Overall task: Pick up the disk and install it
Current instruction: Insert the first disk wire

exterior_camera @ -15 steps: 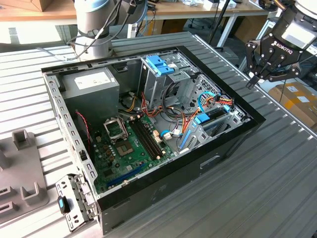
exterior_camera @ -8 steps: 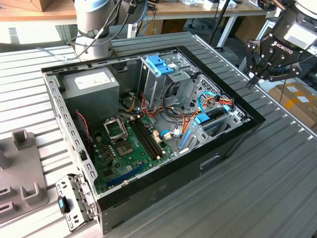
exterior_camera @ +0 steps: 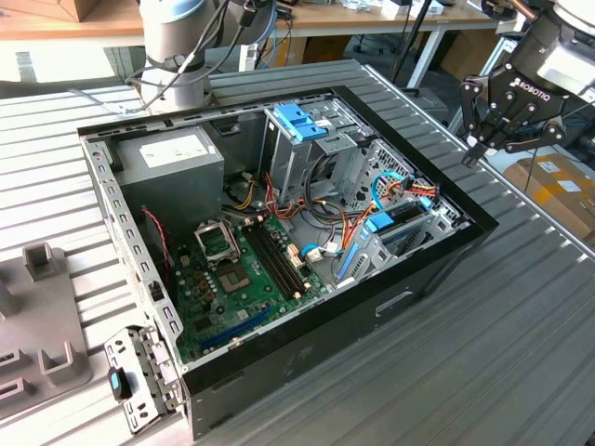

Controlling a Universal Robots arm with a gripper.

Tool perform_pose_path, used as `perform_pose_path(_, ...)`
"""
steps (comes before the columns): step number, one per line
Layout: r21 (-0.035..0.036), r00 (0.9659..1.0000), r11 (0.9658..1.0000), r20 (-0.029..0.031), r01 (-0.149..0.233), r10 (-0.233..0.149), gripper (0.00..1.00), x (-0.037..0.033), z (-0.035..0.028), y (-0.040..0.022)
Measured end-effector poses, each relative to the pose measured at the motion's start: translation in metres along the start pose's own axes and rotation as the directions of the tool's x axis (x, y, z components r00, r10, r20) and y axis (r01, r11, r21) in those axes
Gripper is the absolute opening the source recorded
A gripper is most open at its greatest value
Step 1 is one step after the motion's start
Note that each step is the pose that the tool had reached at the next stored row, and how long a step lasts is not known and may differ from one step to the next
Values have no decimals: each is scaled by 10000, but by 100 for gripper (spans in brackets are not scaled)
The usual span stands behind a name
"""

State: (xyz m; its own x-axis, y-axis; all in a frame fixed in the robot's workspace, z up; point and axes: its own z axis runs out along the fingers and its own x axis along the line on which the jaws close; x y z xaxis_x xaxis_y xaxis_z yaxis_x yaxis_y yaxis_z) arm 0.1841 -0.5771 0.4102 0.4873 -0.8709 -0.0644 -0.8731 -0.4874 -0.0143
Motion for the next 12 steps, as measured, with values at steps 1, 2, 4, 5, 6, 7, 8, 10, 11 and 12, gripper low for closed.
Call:
perform_pose_path(1, -2, 10000, 10000, 1, 42, -42, 11, 0, 0, 0)
perform_pose_path(2, -4, 10000, 10000, 2, 81, -81, 11, 0, 1, 0)
perform_pose_path(4, -10, 9999, 9999, 4, 172, -172, 11, 0, 0, 0)
perform_pose_path(5, -12, 9998, 9998, 6, 211, -211, 11, 0, 1, 0)
perform_pose_path(6, -14, 9997, 9997, 6, 252, -252, 11, 0, 0, 0)
perform_pose_path(7, -16, 9996, 9996, 9, 288, -288, 11, 0, 0, 0)
perform_pose_path(8, -18, 9994, 9994, 12, 338, -338, 11, 0, 1, 0)
perform_pose_path(10, -23, 9988, 9988, 21, 482, -482, 11, 1, 0, 1)
perform_pose_path(11, -24, 9986, 9986, 25, 523, -523, 11, 2, 0, 1)
perform_pose_path(12, -25, 9984, 9984, 26, 560, -559, 11, 2, 0, 1)
